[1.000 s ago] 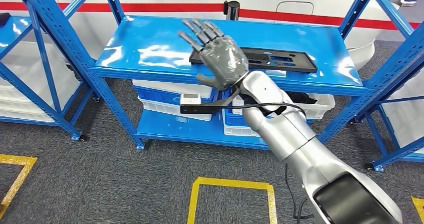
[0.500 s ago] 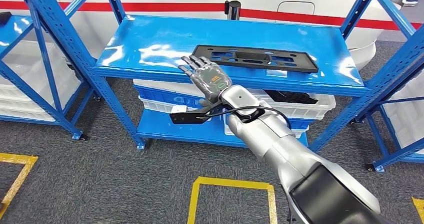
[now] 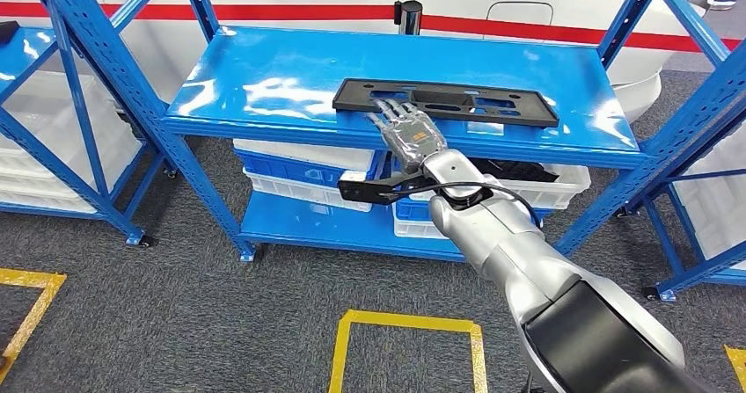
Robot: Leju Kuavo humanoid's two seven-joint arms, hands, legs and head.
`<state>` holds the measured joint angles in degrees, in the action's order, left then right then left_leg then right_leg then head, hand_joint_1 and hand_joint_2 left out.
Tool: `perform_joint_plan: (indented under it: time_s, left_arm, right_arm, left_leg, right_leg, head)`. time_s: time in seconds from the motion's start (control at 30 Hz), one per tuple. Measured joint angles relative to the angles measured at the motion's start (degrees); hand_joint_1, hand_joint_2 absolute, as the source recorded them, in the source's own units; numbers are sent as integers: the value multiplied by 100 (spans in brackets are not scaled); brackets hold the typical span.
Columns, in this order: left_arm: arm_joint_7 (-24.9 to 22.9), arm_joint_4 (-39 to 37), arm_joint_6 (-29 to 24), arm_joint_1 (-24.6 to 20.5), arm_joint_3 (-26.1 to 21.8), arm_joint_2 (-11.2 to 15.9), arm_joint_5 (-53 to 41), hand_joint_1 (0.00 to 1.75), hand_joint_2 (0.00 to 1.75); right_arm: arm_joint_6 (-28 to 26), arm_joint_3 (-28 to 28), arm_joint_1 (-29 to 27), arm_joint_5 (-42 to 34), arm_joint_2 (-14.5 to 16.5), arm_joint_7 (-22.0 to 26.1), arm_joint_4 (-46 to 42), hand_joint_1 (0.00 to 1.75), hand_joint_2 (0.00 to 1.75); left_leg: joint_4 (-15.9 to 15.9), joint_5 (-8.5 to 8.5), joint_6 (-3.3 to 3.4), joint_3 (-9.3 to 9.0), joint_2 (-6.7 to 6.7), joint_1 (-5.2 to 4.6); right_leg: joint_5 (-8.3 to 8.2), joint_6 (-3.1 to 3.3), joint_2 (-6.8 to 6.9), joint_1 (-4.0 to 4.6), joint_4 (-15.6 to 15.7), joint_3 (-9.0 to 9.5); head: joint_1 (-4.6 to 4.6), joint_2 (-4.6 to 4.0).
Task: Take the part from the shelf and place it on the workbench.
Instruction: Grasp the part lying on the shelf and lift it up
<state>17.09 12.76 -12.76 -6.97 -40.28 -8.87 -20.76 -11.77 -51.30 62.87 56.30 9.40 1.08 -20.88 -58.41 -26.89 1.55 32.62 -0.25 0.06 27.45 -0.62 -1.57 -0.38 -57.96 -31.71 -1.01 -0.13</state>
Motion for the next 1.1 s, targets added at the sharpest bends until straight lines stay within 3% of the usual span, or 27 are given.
perform_joint_plan:
  time_s: [0.33,1.1]
  left_arm:
    - [-13,-25,0,9,-11,7,59,0,0]
    - [109,-36,-44,66,-162,13,170,0,0]
  right_arm:
    - [-137,297,138,10,-269,-307,179,0,175]
    - [-33,435,161,349,-271,-554,399,0,175]
  left_leg:
    - [0,0,0,2,0,-2]
    - [0,0,0,3,0,-1]
  right_leg:
    - [0,0,0,0,0,1]
    - [0,0,0,0,0,-1]
  head:
    - [1,-1]
    - [1,0]
